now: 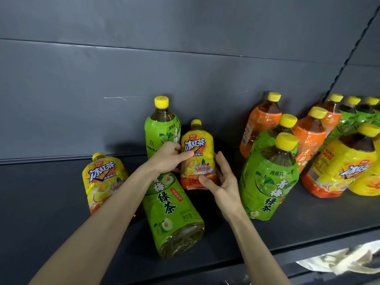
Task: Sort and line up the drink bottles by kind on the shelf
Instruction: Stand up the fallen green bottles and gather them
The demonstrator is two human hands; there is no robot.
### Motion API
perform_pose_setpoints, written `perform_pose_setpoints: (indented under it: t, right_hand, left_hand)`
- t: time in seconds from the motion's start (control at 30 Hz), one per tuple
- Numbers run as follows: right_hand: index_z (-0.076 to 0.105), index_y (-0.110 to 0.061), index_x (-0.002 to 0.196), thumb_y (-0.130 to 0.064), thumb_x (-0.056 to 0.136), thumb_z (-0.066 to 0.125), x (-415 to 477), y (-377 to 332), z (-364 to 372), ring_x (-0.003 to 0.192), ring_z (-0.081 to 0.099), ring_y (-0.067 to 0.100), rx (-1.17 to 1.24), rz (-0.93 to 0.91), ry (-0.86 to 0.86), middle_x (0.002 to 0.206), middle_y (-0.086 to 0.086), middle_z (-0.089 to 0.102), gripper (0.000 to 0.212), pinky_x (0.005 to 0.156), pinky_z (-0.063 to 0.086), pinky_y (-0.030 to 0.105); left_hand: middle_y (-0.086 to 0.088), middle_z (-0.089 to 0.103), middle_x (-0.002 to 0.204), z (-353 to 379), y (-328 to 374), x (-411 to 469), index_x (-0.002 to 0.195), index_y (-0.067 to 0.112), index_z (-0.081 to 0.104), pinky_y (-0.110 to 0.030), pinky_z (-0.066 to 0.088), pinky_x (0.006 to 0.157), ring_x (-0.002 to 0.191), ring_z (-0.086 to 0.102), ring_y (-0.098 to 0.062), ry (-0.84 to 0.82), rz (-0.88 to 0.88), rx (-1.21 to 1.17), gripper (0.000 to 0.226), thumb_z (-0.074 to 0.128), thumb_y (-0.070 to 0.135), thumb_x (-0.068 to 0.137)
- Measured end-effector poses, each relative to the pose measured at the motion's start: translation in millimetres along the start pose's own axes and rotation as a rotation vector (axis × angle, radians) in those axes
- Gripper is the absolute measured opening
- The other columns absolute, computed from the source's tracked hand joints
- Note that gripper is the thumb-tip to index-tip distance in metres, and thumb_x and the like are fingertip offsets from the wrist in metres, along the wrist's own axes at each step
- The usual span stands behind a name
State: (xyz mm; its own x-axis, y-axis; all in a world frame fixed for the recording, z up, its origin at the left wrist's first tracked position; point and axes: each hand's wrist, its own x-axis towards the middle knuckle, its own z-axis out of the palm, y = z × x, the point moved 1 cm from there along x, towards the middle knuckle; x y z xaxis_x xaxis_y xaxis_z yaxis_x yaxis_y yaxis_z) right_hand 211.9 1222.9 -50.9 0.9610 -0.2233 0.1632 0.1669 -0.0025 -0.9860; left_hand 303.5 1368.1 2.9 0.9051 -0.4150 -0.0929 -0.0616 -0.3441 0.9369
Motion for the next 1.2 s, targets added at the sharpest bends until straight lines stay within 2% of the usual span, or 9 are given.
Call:
perform_pose_setpoints:
  t: [0.1,0.23,0.33,0.53,0.7,0.9,0.97,1.13,1.2]
  right_hand:
    - [0.027,-0.028,0.145,0.009,0.073,0.074,6,0,-1,0.126,0.051,0.012,-0.078,-0.078,-0.016,0.145,-0.004,0.035,0.093,0.098,0.050,0.038]
    - [0.030,-0.048,0.134,0.009,0.066,0.079,9,-1,1,0.131,0.044,0.014,-0.161,-0.145,-0.005,0.143,-0.013,0.025,0.102,0.100,0.049,0.042]
    - [0.031,-0.051,0.133,0.010,0.063,0.081,12,0,3,0.130,0.043,0.010,-0.187,-0.177,-0.002,0.143,-0.012,0.026,0.106,0.099,0.051,0.038]
    - [0.024,-0.052,0.132,0.010,0.070,0.077,16,1,7,0.126,0.041,-0.002,-0.281,-0.166,0.021,0.143,-0.013,0.031,0.103,0.097,0.047,0.021]
    - [0.020,-0.044,0.143,0.008,0.074,0.075,21,2,10,0.129,0.035,0.004,-0.364,-0.125,0.027,0.136,-0.015,0.032,0.102,0.105,0.044,0.035]
    - [0.017,-0.035,0.150,0.000,0.080,0.073,17,0,10,0.125,0.041,0.007,-0.417,-0.097,0.044,0.144,0.000,0.040,0.097,0.105,0.044,0.040]
    - [0.019,-0.031,0.150,-0.006,0.081,0.073,14,-1,10,0.126,0.044,0.011,-0.444,-0.112,0.063,0.142,0.002,0.042,0.091,0.104,0.046,0.042]
    - [0.037,-0.015,0.143,-0.014,0.086,0.070,-3,-8,13,0.116,0.046,0.007,-0.519,-0.173,0.138,0.137,0.004,0.046,0.066,0.100,0.047,0.038]
    - [0.051,-0.011,0.132,-0.014,0.086,0.069,-11,-10,13,0.111,0.054,0.013,-0.560,-0.215,0.175,0.128,0.005,0.050,0.050,0.095,0.050,0.037]
  left_hand:
    - [0.002,0.064,0.101,-2,9,-10,0.109,0.013,0.054,-0.023,0.053,0.069,0.091,0.062,-0.009,0.077,0.122,-0.011,0.029,0.069,0.018,0.085]
    - [-0.004,0.062,0.114,-5,8,-17,0.119,0.006,0.054,-0.030,0.053,0.084,0.104,0.061,-0.018,0.121,0.208,0.004,0.046,0.074,0.010,0.079]
    - [-0.006,0.062,0.118,-8,2,-21,0.118,0.009,0.053,-0.024,0.053,0.084,0.105,0.062,-0.017,0.143,0.231,-0.023,0.046,0.075,0.009,0.077]
    - [-0.009,0.063,0.122,-12,-8,-27,0.097,0.020,0.051,-0.036,0.057,0.084,0.105,0.064,-0.022,0.196,0.234,-0.013,0.040,0.078,0.003,0.072]
    - [-0.012,0.064,0.120,-12,-8,-29,0.094,0.021,0.052,-0.038,0.056,0.086,0.101,0.066,-0.022,0.235,0.257,0.028,0.036,0.075,0.002,0.075]
    - [-0.003,0.065,0.116,-10,-9,-37,0.121,0.014,0.057,-0.036,0.056,0.084,0.086,0.067,-0.016,0.286,0.261,0.198,0.041,0.072,0.018,0.082]
    - [-0.003,0.067,0.115,-8,-9,-41,0.123,0.017,0.058,-0.037,0.056,0.084,0.087,0.068,-0.016,0.311,0.268,0.217,0.040,0.068,0.026,0.085]
    - [0.004,0.069,0.101,-1,-3,-58,0.117,0.014,0.062,-0.034,0.059,0.063,0.075,0.070,-0.017,0.386,0.282,0.228,0.030,0.062,0.027,0.090]
    - [0.004,0.070,0.098,-1,-2,-64,0.111,0.015,0.065,-0.028,0.058,0.066,0.076,0.070,-0.015,0.411,0.298,0.223,0.024,0.063,0.025,0.090]
